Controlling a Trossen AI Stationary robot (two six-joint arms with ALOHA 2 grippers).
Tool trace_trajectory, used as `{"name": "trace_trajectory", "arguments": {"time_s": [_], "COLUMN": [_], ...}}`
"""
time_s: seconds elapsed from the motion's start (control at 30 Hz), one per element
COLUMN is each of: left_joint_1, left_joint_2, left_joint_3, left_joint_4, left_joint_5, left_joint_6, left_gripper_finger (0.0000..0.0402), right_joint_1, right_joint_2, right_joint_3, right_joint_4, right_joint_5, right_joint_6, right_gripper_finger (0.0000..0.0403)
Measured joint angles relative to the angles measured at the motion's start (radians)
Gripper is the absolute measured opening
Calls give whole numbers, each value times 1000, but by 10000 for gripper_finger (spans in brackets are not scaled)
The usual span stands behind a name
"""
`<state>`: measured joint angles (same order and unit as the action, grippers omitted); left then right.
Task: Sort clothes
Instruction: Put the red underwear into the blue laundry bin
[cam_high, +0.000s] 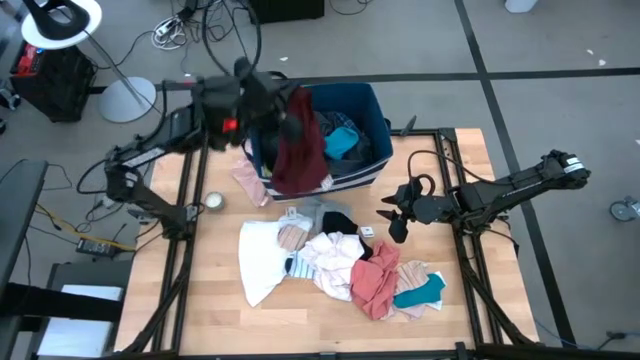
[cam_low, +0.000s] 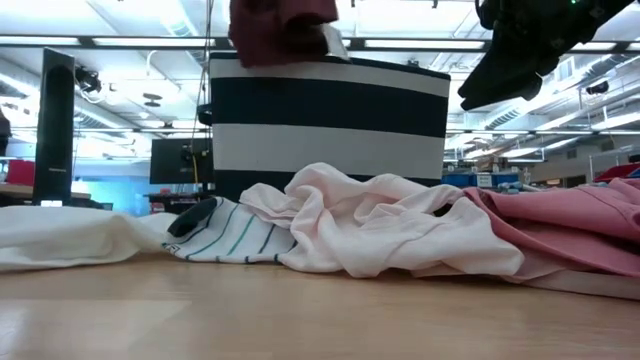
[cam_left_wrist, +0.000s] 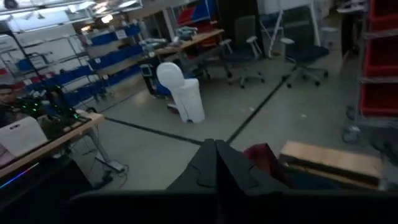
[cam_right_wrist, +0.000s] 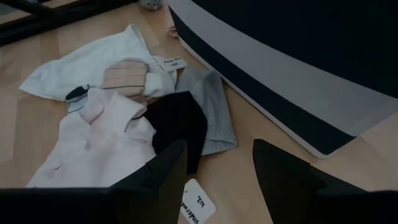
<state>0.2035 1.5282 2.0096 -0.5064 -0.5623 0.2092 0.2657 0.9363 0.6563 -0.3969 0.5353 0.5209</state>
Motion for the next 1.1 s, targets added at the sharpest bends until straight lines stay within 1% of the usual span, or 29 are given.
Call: {"name": "trace_trajectory", "arguments": {"time_s": [0.1,0.2,0.27,0.4,0.5,0.6,0.73,0.97,1.1], "left_joint_1": [51,86,96,98,98,98,104,116,143], "left_joint_2": [46,73,84,117,145,152,138,119,115], "left_joint_3": [67,96,97,92,43,-66,-284,-628,-767], "left_joint_4": [1,-20,-66,-235,-304,-276,-108,186,318], "left_joint_5": [41,65,87,107,108,137,209,286,329], "left_joint_6": [0,-1,-8,-26,-37,-74,-114,-228,-371], "left_gripper_finger": [0,0,0,0,0,0,0,1,1], "right_joint_1": [0,0,0,0,0,0,0,0,0], "right_joint_2": [0,0,0,0,0,0,0,0,-1], "right_joint_3": [0,0,0,0,0,0,0,0,0], "right_joint_4": [-1,-2,-2,-5,-9,-12,-12,-27,-27], "right_joint_5": [0,0,-1,-1,-1,-1,-6,-7,-7], "right_joint_6": [0,0,-1,-10,-10,-10,-10,-2,-6], "right_gripper_finger": [185,185,185,185,185,185,185,185,185]}}
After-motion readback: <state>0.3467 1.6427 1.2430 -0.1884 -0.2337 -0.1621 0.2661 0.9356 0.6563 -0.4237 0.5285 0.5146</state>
